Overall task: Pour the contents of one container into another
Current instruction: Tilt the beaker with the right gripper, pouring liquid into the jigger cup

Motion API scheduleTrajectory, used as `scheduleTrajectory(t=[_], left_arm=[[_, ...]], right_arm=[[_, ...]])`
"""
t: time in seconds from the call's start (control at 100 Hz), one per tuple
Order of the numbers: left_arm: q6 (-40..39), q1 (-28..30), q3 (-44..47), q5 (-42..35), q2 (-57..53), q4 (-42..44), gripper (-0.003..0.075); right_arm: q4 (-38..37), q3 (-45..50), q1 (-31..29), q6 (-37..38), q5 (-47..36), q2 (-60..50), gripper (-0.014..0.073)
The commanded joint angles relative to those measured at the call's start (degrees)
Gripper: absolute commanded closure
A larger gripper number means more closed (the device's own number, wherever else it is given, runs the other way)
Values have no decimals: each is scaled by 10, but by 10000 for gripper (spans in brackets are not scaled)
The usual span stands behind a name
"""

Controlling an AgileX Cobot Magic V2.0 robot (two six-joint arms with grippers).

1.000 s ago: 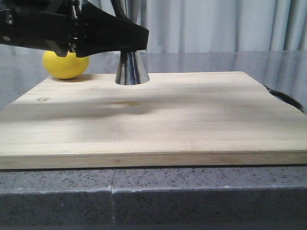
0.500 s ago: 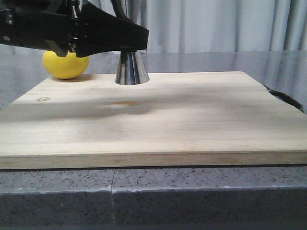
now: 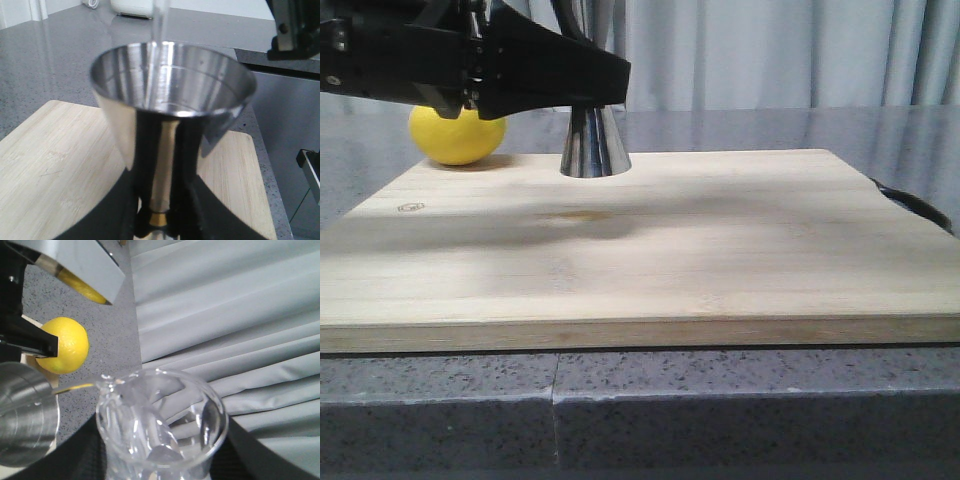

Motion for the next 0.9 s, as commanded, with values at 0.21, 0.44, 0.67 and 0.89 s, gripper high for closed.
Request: scheduleTrajectory(t=[0.21, 0.44, 0.67, 0.89], left_arm=[[-3, -5, -16, 68, -21, -44, 739], [-3, -5, -16, 68, -21, -44, 739], [-3, -5, -16, 68, -21, -44, 739], [-3, -5, -16, 68, -21, -44, 739]], right_arm=[[-27, -22, 1, -1, -10, -15, 410], [-54, -22, 1, -1, -8, -15, 410], [-63, -22, 1, -1, 12, -15, 410], [-76, -22, 1, -1, 14, -15, 410]])
